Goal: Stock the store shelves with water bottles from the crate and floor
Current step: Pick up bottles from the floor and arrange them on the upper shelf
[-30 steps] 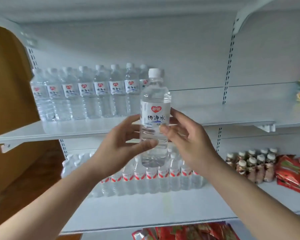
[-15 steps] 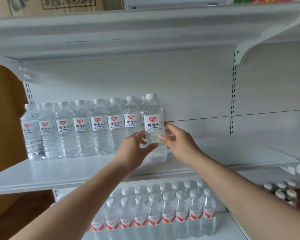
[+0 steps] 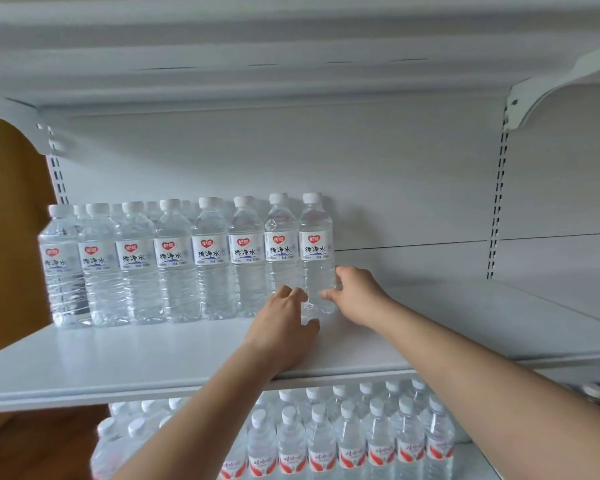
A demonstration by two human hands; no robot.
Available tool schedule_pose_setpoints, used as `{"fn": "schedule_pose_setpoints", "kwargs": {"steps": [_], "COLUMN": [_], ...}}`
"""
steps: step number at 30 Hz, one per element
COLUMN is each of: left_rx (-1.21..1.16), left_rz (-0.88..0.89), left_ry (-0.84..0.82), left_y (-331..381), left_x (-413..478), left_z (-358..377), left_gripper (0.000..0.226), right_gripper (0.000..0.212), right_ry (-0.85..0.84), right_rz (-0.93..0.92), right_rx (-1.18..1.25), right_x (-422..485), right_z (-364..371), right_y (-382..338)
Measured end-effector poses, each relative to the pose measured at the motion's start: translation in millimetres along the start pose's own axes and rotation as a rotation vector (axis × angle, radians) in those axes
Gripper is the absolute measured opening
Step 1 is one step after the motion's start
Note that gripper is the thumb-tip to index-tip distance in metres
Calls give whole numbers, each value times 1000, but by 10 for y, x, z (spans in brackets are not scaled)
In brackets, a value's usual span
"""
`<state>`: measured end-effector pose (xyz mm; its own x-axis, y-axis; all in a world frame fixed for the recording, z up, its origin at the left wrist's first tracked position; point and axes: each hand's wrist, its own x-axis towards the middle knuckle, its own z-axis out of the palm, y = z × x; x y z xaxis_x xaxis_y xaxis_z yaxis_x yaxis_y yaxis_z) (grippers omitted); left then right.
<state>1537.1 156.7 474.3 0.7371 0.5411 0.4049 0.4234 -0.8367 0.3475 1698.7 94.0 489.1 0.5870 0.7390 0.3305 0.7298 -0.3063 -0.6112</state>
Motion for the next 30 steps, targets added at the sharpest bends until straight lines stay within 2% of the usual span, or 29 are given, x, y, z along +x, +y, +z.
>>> {"fn": "schedule_pose_setpoints", "kwargs": {"steps": [3, 6, 9, 11, 13, 16, 24, 27, 30], "left_rx": [7, -50, -314, -570, -744, -941, -1181, -1216, -1189], "left_rz": [-18, 46, 159, 175, 140, 44, -305, -537, -803], "left_ry": [22, 250, 393, 383, 317, 189, -219, -331, -545], "left_y": [47, 144, 282, 393, 456, 387, 8, -77, -110], "left_x": [-29, -162, -472, -828, -1224, -1790, -3114, -3639, -4140], "left_z": [-50, -192, -330, -363, -289, 57, 1439, 1969, 2404], "left_gripper": [36, 18, 14, 17, 21, 10, 10, 4, 10], "right_gripper": [29, 30, 46, 33, 22, 23, 19, 18, 16], "right_ry": [-56, -80, 27, 111, 151, 158, 1, -12, -38], "right_rz": [36, 48, -1, -129, -197, -140, 414, 595, 780], "right_rx": [-73, -62, 319, 580, 692, 750, 682, 685, 685], "right_x": [-60, -298, -785, -1298, -1905, -2757, -4192, -4586, -5042], "right_z": [-4, -128, -279, -353, -363, -157, 1000, 1285, 1507], "right_y": [-39, -149, -243, -284, -241, 30, 1112, 1289, 1570]}}
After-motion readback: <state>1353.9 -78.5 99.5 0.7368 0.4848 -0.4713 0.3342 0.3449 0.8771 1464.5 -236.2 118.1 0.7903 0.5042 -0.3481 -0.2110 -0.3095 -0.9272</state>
